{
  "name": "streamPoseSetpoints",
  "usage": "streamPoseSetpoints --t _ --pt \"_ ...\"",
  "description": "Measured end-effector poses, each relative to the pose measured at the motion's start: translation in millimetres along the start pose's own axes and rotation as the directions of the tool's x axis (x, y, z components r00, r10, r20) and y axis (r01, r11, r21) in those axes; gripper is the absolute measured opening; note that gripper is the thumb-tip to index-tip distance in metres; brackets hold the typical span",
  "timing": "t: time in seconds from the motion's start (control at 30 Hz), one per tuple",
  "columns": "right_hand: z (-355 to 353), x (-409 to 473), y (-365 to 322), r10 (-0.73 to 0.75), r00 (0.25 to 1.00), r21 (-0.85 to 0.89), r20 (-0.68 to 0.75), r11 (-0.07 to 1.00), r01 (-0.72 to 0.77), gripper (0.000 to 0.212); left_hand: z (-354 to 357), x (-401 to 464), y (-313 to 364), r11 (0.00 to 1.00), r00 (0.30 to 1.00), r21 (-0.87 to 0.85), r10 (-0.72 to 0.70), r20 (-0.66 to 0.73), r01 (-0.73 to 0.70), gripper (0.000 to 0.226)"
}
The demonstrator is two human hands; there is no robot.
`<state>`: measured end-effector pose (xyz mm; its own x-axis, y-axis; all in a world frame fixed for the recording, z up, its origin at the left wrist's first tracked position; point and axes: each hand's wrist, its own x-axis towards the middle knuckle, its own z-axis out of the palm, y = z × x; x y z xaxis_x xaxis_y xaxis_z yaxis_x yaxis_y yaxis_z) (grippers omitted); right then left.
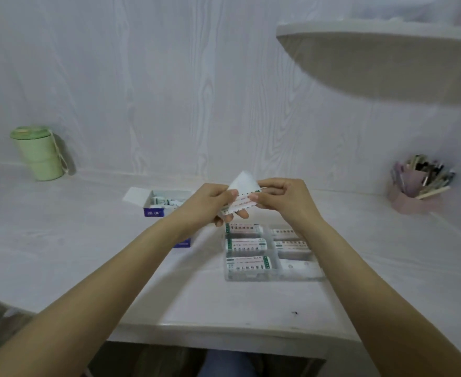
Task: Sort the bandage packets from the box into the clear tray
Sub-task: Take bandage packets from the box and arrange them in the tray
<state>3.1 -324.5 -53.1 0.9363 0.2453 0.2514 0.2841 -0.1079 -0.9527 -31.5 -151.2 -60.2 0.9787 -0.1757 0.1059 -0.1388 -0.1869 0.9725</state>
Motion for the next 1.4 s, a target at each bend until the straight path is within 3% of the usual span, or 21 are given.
streamPoseSetpoints --t 0.1,0.3,0.43,0.57,0.7,0.9,0.97,1.0,1.1,1.17,1.23,1.4 --pt "-18.3 -1.7 12.2 0.042 0.998 -0.059 -0.054 0.997 -0.045 0.023 12.6 4.9 -8.5 0.999 0.996 -0.003 -0.052 -0.067 0.052 0.027" --pt "-56.6 4.4 42.5 0.113 0.966 -0.124 -0.231 0.982 -0.145 0.009 22.2 13.3 -13.4 0.999 0.983 -0.002 -0.041 -0.178 0.041 0.03" --pt "-67.9 7.8 61.6 0.12 0.942 -0.336 -0.313 0.914 -0.228 0.011 27.3 17.5 -17.4 0.999 0.978 0.002 -0.038 -0.203 0.039 0.031" --pt "-66.4 12.2 70.3 0.115 0.971 -0.621 -0.208 0.752 -0.222 0.007 29.8 22.0 -20.6 1.0 0.954 -0.027 -0.018 -0.299 0.01 0.03" --pt "-58.2 13.8 70.1 0.158 0.981 -0.786 -0.112 0.589 -0.184 0.005 31.9 25.7 -19.9 1.0 0.941 -0.018 0.003 -0.337 -0.009 0.03" --pt "-55.9 22.9 69.1 0.239 0.964 -0.86 -0.12 0.459 -0.221 0.002 36.3 26.0 -13.9 0.999 0.966 0.039 0.001 -0.258 0.01 0.028" --pt "-57.5 24.1 68.5 0.218 0.971 -0.831 -0.102 0.517 -0.204 0.002 37.3 25.8 -12.4 0.999 0.974 0.03 -0.004 -0.226 0.011 0.023" --pt "-57.3 22.9 65.9 0.175 0.978 -0.766 -0.111 0.612 -0.196 0.003 37.5 25.7 -12.0 1.0 0.976 0.023 -0.006 -0.216 0.011 0.019" --pt "-52.4 11.5 45.1 0.138 0.981 -0.263 -0.138 0.95 -0.17 0.015 37.6 26.3 -11.2 1.0 0.976 0.001 0.001 -0.217 0.0 0.01" --pt "-48.1 3.2 32.7 0.175 0.984 0.004 -0.035 0.985 -0.175 0.016 39.7 25.6 -10.0 1.0 0.98 -0.03 -0.008 -0.2 0.002 0.009" --pt "-44.7 -2.8 28.0 0.127 0.992 0.009 0.02 0.992 -0.127 0.016 45.8 23.7 -8.8 1.0 0.99 -0.029 -0.011 -0.142 0.007 0.009" --pt "-45.7 -9.3 26.9 0.049 0.997 -0.039 -0.053 0.998 -0.051 0.011 56.0 17.1 -4.5 0.99 0.998 -0.128 -0.06 -0.036 0.055 0.017"
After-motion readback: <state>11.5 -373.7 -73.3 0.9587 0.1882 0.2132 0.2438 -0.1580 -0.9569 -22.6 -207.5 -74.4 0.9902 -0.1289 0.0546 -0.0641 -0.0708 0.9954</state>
